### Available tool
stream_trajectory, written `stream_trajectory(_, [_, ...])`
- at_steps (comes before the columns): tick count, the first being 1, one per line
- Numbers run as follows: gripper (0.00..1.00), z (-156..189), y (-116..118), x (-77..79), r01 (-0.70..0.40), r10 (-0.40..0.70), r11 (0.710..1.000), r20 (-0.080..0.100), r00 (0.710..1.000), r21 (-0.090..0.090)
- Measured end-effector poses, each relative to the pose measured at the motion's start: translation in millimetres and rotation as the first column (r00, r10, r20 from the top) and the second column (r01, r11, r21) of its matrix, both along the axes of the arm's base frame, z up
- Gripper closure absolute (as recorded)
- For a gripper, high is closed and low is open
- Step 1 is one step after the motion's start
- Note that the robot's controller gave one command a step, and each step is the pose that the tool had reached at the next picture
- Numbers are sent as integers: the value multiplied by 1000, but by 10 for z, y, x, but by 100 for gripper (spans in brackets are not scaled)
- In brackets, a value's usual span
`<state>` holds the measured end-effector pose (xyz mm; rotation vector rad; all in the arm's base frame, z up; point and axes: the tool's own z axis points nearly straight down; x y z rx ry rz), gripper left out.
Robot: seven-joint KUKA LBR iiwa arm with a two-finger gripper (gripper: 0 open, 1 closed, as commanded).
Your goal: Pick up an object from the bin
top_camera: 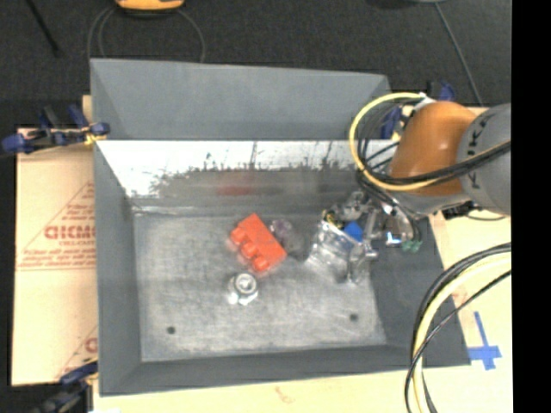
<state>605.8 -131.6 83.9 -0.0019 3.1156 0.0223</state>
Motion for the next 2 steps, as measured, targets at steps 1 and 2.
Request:
stream_trajectory(1, [0, -35, -127, 356, -173, 173, 985, -14, 985, -8])
stream_trajectory(2, [100, -10, -147, 370, -173, 173, 985, -9, 985, -13])
